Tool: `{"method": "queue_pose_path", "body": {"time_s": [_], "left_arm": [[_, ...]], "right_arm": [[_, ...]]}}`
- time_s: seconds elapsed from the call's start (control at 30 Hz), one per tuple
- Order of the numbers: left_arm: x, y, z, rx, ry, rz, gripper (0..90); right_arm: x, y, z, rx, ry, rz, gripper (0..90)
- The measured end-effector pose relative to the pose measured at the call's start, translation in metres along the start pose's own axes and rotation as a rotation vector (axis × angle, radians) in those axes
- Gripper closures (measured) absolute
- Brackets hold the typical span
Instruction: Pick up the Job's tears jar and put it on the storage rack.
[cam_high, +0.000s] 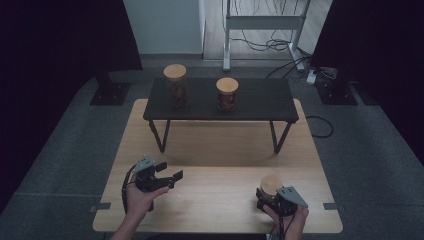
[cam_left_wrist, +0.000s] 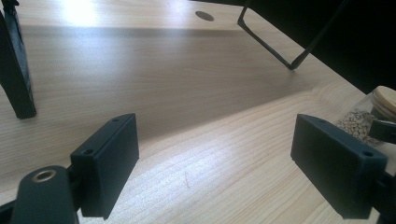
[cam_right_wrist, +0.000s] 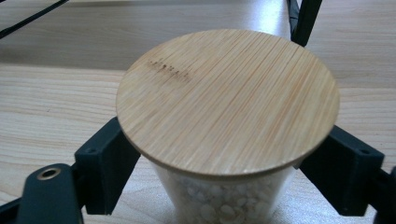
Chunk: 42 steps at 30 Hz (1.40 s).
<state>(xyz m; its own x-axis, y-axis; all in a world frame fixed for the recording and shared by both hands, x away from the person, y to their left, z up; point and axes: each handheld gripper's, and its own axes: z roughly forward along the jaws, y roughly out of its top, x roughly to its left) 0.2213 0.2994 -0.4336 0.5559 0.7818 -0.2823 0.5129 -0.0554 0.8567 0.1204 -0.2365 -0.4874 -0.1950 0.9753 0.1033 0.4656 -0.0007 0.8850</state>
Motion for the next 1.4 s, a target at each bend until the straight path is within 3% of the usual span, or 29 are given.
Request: {"method": "queue_pose_path", "body": {"time_s": [0.3,0.47,0.53,1.4], "left_arm": [[0.0000,-0.0002,0.0003,0.000,0.000,-0.001,15.0],[0.0002,-0.0004,0.0005,-0.001,0.000,-0.001,15.0],[0.0000,-0.0006,0.0006,-0.001,0.001,-0.001,15.0],[0.0000,-0.0016,0.0010,-0.007,0.001,-0.004,15.1]], "right_arm": [[0.0029,-0.0002,-0.0017,0.000,-0.018,-0.014,22.8],[0.0075,-0.0004,-0.0024,-0.009,-0.034,-0.082,24.7],[0.0074,-0.0018,-0.0019,-0.016,-0.031,-0.089,24.8],[0.0026,-0.0039,-0.0021,-0.036,0.001,-0.045,25.0]]}}
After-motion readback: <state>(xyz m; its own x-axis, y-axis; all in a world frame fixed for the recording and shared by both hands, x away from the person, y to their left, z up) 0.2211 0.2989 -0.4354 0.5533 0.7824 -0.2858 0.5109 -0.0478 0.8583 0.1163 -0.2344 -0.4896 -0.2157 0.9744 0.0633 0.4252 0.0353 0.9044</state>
